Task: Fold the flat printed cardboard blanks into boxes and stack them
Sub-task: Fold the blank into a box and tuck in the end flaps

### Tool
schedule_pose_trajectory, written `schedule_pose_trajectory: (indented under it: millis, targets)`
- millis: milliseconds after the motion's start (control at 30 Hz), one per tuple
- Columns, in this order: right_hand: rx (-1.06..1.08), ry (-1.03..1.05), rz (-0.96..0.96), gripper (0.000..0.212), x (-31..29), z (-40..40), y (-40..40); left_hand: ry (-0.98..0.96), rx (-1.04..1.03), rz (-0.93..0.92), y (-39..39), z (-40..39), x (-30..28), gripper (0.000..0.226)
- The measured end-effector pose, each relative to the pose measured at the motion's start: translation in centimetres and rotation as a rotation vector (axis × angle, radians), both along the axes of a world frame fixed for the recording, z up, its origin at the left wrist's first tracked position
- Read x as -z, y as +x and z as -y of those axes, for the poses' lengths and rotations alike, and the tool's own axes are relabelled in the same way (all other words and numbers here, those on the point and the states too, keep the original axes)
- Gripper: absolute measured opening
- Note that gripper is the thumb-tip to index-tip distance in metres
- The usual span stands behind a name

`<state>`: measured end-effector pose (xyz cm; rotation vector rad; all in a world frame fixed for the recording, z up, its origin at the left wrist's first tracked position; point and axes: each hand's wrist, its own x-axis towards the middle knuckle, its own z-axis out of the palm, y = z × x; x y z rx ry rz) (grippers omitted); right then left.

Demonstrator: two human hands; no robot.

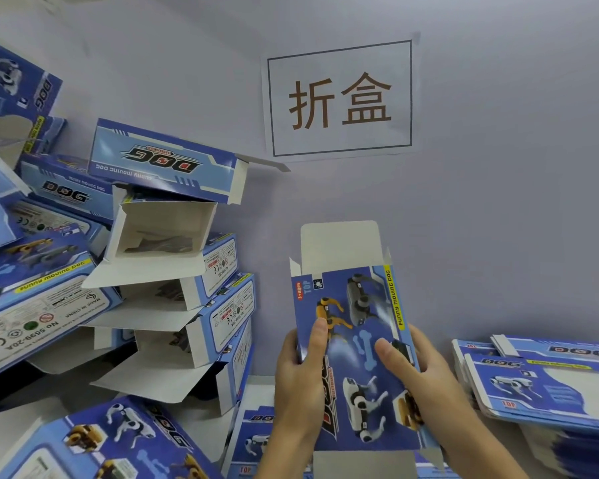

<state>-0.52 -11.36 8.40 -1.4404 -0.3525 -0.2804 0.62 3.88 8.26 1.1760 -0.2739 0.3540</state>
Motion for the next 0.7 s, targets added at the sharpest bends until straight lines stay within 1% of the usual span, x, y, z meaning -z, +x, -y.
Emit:
schedule_pose_trajectory:
  millis: [100,167,233,333,433,500,567,633,700]
  targets:
    - [0.016,-0.005,-0.006,0.065,0.3,-0.5,0.2,0.066,-0.114,0.031,-0.1,-0.3,-0.1,0.034]
    - [0.013,-0.009,-0.011,0.069,0.7,-0.4,0.5,0.104,-0.12,0.052,-0.2,-0.5,-0.2,0.032]
    - [0.006,-0.031,-0.018,0.075,0.9,0.0,0.7,0.154,-0.077,0.07,-0.4,-0.6,-0.3,0.031]
    - [-0.014,0.025,-0.014,0.068,1.2,0.8,1.0,0.209,0.017,0.068,-0.5,-0.7,-0.2,0.027]
    - [0.06,0.064,0.018,0.073,1.2,1.5,1.2,0.289,0.069,0.059,-1.1,-0.4,-0.5,0.037]
    - [0.126,0.085,0.036,0.075,1.0,1.4,1.2,0.319,0.112,0.044,-1.4,0.0,-0.5,0.035]
    - [0.204,0.07,0.038,0.069,0.8,1.2,1.1,0.319,0.165,0.039,-1.4,-0.3,-0.6,0.031]
    - [0.269,0.044,0.052,0.059,0.6,1.0,0.8,0.277,0.208,0.007,-1.2,-1.0,-1.0,0.034]
    - [0.282,0.014,0.059,0.05,0.3,0.8,0.6,0.23,0.267,-0.008,-1.3,-1.7,-1.7,0.03]
